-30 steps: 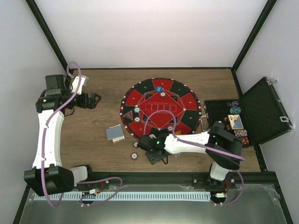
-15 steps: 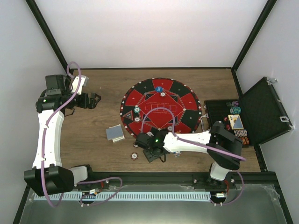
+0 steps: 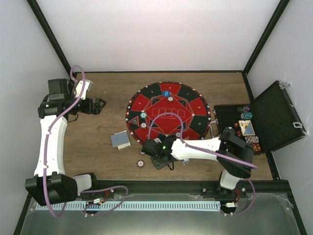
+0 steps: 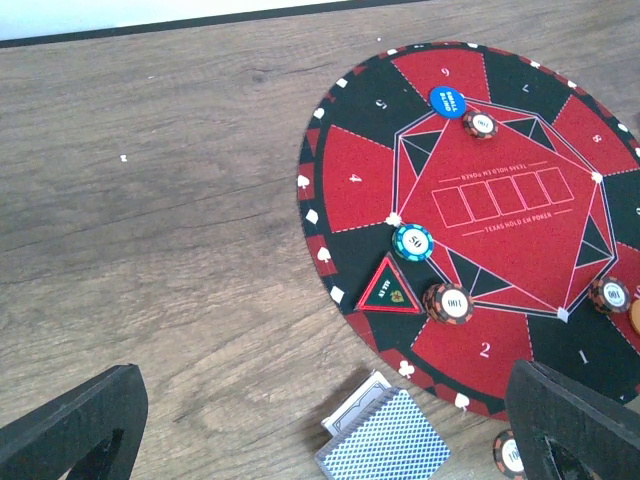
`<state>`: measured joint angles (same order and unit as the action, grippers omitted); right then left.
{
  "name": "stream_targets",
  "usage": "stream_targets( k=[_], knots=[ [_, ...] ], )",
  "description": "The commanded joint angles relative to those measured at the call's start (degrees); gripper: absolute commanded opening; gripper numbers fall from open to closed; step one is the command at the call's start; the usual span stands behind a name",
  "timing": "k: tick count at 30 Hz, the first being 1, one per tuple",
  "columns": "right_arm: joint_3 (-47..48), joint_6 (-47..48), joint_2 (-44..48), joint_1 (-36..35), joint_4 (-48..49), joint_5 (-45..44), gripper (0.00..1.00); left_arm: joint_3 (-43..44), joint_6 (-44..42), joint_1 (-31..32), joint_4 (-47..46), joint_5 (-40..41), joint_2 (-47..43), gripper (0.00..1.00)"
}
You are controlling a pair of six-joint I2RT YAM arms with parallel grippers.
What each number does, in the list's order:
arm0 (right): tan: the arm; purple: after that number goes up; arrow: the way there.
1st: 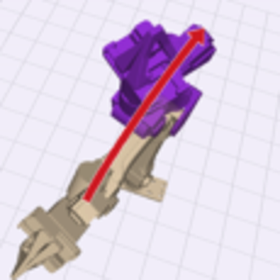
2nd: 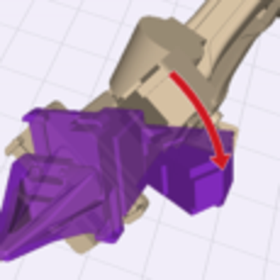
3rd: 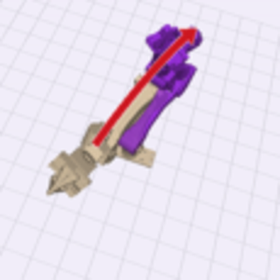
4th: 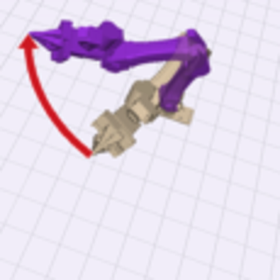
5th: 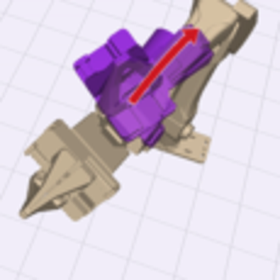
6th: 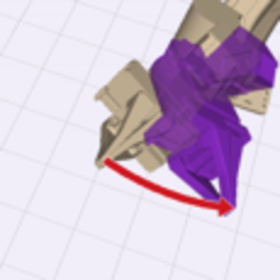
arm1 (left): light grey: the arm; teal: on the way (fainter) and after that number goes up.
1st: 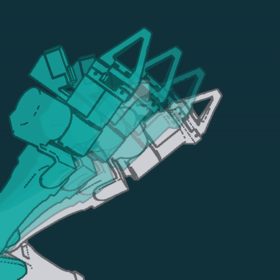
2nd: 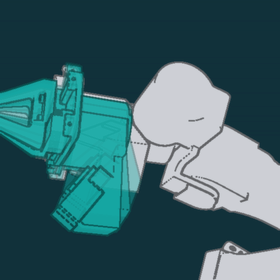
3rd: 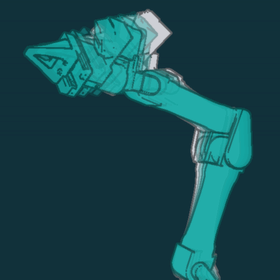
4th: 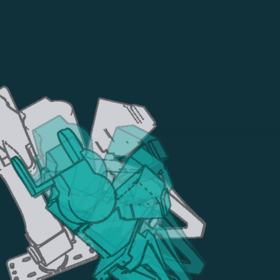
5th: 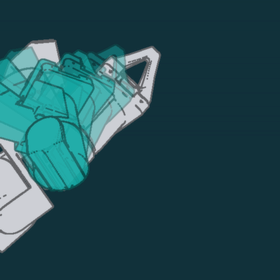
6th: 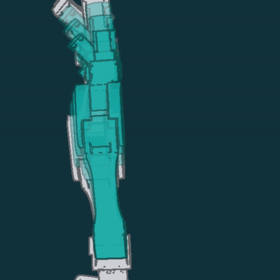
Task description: Distribute texas hold em gaming equipment
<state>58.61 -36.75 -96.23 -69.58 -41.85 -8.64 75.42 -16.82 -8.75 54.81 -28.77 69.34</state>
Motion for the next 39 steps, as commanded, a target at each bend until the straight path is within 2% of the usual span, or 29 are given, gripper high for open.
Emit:
stream_targets(
  k=[1, 6, 17, 23, 28, 32, 35, 39],
  knots=[
    [1.1, -0.1, 0.2, -0.1, -1.0, -1.4, 0.41, -0.4, 0.0, -0.3, -0.8, -0.5, -1.2, 1.0],
    [1.0, 0.2, 0.2, -0.1, -1.1, -1.4, 0.36, -0.3, 0.1, -0.3, -0.8, -0.5, -1.2, 1.0],
    [3.7, 0.1, 2.7, 0.5, -4.1, -3.1, 0.09, -0.1, 0.2, -0.3, -0.8, -0.5, -1.2, 1.0],
    [7.3, 2.4, 5.3, 4.2, -6.4, -3.5, 0.07, 0.1, 0.3, -0.3, -0.7, -0.5, -1.2, 1.0],
    [11.2, 7.2, 5.9, 10.5, -7.0, -5.3, 0.07, 0.2, 0.2, -0.3, -0.7, -0.5, -1.2, 1.0],
    [17.3, 13.3, 3.5, 19.5, -5.0, -6.4, 0.07, 0.3, 0.4, -0.3, -0.7, -0.8, -1.0, 1.0],
    [23.4, 17.4, -0.7, 25.8, -2.6, -8.0, 0.07, 0.5, 0.5, -0.3, -0.5, -0.8, -0.9, 1.0],
    [33.3, 21.9, -10.7, 33.1, -0.7, -9.3, 0.07, 0.4, 0.3, -0.3, -0.4, -0.6, -0.7, 1.0]
  ],
)
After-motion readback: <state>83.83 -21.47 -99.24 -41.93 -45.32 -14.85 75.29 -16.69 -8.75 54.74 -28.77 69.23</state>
